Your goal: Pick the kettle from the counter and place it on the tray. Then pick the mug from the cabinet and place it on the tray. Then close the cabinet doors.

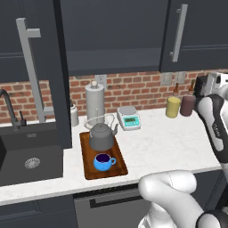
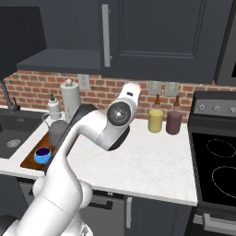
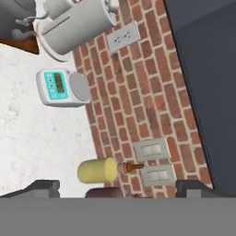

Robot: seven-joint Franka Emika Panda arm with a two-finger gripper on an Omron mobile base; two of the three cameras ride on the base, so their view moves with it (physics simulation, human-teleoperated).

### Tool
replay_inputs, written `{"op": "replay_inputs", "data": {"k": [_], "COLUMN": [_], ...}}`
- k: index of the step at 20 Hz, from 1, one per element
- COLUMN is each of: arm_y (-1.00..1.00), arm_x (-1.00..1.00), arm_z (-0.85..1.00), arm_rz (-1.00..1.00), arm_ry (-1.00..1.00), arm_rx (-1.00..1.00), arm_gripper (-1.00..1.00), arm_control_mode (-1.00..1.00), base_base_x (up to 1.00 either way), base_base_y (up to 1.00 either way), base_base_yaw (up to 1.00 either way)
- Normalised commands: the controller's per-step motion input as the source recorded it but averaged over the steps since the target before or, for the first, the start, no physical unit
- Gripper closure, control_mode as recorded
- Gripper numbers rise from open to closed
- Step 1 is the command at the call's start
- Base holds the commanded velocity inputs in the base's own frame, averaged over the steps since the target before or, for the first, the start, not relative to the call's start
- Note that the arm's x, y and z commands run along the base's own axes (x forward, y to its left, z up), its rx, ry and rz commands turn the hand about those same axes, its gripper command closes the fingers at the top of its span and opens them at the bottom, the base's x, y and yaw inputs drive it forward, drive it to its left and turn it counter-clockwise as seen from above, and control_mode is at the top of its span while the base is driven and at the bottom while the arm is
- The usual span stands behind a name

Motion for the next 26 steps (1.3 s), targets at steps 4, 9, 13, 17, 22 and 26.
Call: {"op": "replay_inputs", "data": {"k": [4, 9, 13, 17, 22, 26], "arm_y": [0.0, 0.0, 0.0, 0.03, 0.12, 0.31], "arm_x": [-0.6, -0.46, -0.35, -0.22, -0.18, -0.12], "arm_z": [0.32, 0.33, 0.24, 0.1, -0.02, -0.36], "arm_rz": [-0.05, -0.03, -0.02, -0.03, -0.01, 0.0], "arm_ry": [0.13, 0.19, 0.21, 0.23, 0.21, 0.16], "arm_rx": [0.07, 0.05, 0.03, 0.0, 0.0, -0.07], "arm_gripper": [-1.0, -1.0, -1.0, -1.0, -1.0, -1.0], "arm_control_mode": [-1.0, -1.0, -1.0, -1.0, -1.0, -1.0], "base_base_x": [0.0, 0.0, 0.0, 0.0, 0.0, 0.0], "base_base_y": [0.0, 0.0, 0.0, 0.0, 0.0, 0.0], "base_base_yaw": [0.0, 0.0, 0.0, 0.0, 0.0, 0.0]}}
